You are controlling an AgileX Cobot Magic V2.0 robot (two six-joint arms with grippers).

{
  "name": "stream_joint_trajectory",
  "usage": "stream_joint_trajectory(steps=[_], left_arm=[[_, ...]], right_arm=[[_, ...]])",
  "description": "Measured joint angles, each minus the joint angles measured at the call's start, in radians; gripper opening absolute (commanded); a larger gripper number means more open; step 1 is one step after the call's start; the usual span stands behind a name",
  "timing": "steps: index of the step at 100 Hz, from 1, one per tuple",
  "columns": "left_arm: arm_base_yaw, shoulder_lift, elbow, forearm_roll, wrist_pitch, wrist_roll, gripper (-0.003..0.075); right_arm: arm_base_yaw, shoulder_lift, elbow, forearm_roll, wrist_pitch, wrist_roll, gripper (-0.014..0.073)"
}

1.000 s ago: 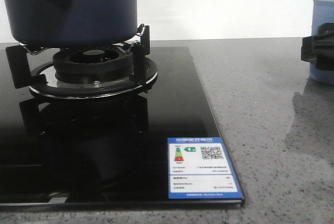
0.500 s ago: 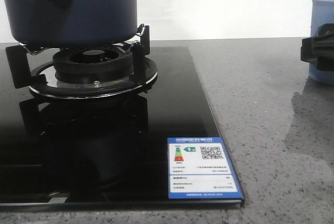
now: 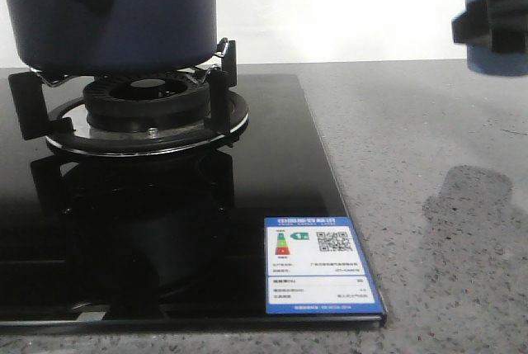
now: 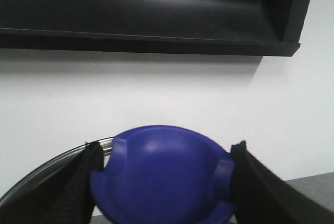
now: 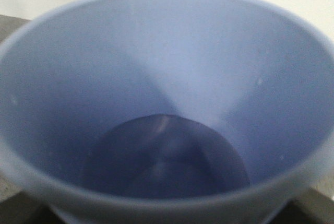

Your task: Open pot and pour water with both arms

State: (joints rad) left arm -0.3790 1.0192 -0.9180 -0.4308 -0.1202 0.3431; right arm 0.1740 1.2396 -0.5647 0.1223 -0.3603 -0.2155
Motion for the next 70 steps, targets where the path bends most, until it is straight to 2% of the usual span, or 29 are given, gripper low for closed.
stream_joint_trajectory(steps=[27, 70], left_arm=[[0.009, 0.000, 0.000, 0.000, 0.000, 0.000, 0.0372], [0.009, 0.000, 0.000, 0.000, -0.002, 0.000, 0.0372]], right_arm=[[0.087, -0.008, -0.235, -0.086, 0.296, 0.000, 0.0440], [0.266, 0.073, -0.597, -0.302, 0.635, 0.000, 0.0440]])
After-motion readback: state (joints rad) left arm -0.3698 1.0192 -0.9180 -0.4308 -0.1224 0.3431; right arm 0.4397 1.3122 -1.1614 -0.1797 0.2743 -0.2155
